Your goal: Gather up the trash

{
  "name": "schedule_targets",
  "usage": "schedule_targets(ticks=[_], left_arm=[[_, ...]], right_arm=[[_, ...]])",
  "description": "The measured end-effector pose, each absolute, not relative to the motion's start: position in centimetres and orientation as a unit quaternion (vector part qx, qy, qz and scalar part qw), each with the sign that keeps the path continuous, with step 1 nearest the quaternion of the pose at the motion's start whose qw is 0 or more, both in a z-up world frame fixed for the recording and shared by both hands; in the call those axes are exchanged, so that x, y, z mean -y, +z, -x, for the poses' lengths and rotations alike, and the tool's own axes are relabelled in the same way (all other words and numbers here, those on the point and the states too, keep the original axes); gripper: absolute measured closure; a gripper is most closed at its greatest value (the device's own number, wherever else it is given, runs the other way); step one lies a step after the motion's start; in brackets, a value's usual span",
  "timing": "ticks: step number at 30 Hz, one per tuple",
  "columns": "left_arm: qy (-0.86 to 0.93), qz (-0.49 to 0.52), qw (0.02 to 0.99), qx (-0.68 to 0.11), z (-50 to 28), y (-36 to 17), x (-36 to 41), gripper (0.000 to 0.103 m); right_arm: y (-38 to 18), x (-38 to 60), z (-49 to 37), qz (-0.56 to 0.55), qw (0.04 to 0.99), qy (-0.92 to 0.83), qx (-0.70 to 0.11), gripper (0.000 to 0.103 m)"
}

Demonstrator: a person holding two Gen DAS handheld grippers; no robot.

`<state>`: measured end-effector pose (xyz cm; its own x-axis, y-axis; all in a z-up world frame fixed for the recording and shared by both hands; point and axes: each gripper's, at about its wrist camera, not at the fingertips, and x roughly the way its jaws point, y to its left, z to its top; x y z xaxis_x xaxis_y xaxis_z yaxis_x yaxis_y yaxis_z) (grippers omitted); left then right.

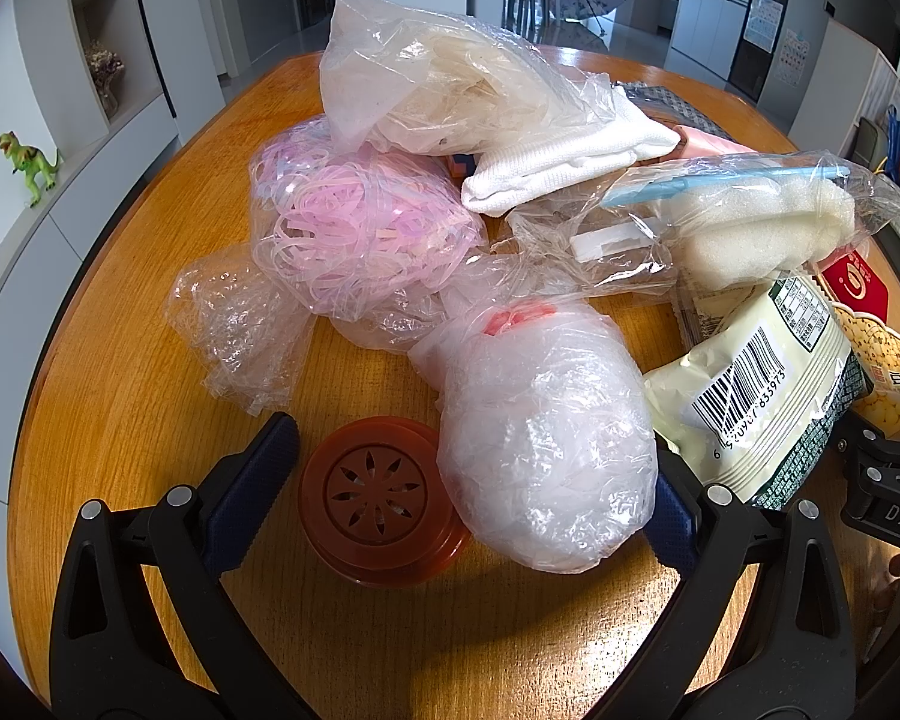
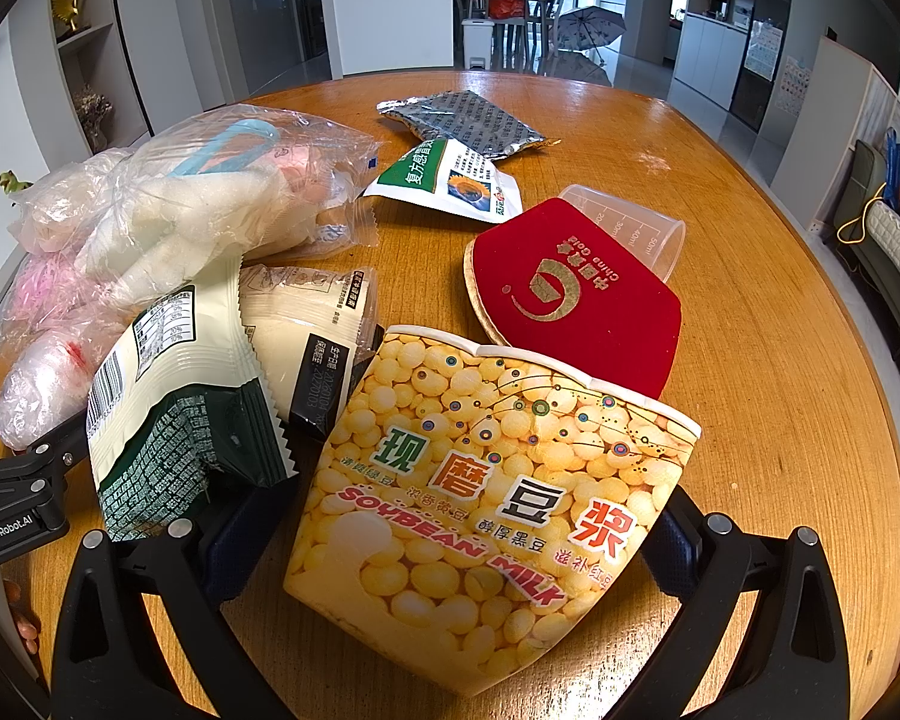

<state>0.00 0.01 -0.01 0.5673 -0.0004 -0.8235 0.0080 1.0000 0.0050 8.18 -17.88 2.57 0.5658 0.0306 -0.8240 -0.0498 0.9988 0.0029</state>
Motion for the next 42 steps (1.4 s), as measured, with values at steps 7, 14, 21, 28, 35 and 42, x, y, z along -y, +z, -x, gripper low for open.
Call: schedule_targets(ticks=[7, 14, 21, 28, 35, 42], left_arm=[[-0.002, -0.004, 0.885, -0.465, 0.0, 0.0, 0.0, 0.006], [-0.002, -0.004, 0.885, -0.465, 0.0, 0.0, 0.0, 0.006], [-0.002, -0.004, 0.885, -0.465, 0.0, 0.0, 0.0, 0.006], [-0.007, -0.005, 0.884, -0.467, 0.1, 0.1, -0.3, 0.006], [-0.013, 0.034, 0.886, -0.462, 2.4, 2.3, -2.2, 0.006], [-0.024, 0.042, 0.89, -0.454, 3.3, 5.6, -3.9, 0.006]], right_arm=[[2.6, 17.9, -8.2, 0.011, 0.885, 0.023, -0.465, 0.002], [2.6, 17.9, -8.2, 0.01, 0.885, 0.023, -0.465, 0.002], [2.6, 17.8, -8.2, 0.011, 0.885, 0.023, -0.465, 0.002], [2.5, 17.4, -8.1, 0.008, 0.879, 0.027, -0.477, 0.002], [6.2, 17.8, -6.1, 0.002, 0.886, 0.057, -0.46, 0.002], [10.5, 18.0, -5.6, -0.066, 0.878, 0.118, -0.46, 0.002]])
